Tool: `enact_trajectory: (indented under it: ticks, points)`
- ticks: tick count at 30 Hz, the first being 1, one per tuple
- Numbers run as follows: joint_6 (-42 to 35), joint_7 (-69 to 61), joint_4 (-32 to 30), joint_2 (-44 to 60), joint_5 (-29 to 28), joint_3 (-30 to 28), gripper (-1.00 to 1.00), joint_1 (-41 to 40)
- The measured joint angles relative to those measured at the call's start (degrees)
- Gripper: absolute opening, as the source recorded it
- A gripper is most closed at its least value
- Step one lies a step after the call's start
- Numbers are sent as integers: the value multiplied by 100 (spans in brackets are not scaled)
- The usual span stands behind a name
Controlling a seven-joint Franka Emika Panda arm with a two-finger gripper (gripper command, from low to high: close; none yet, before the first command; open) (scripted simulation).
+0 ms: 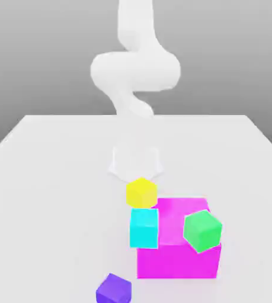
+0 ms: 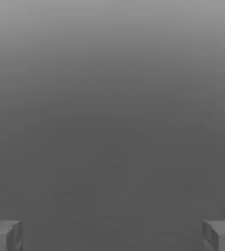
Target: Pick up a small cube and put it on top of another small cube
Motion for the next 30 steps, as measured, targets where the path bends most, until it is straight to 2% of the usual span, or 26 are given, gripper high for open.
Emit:
enact_trajectory:
  ticks: [18, 26, 30]
  points:
    - [1377, 1617, -385, 3775, -273, 208, 0, -535]
    - [1989, 2163, -556, 5429, -159, 139, 0, -571]
    - [2539, 2255, -468, 6258, -145, 100, 0, -551]
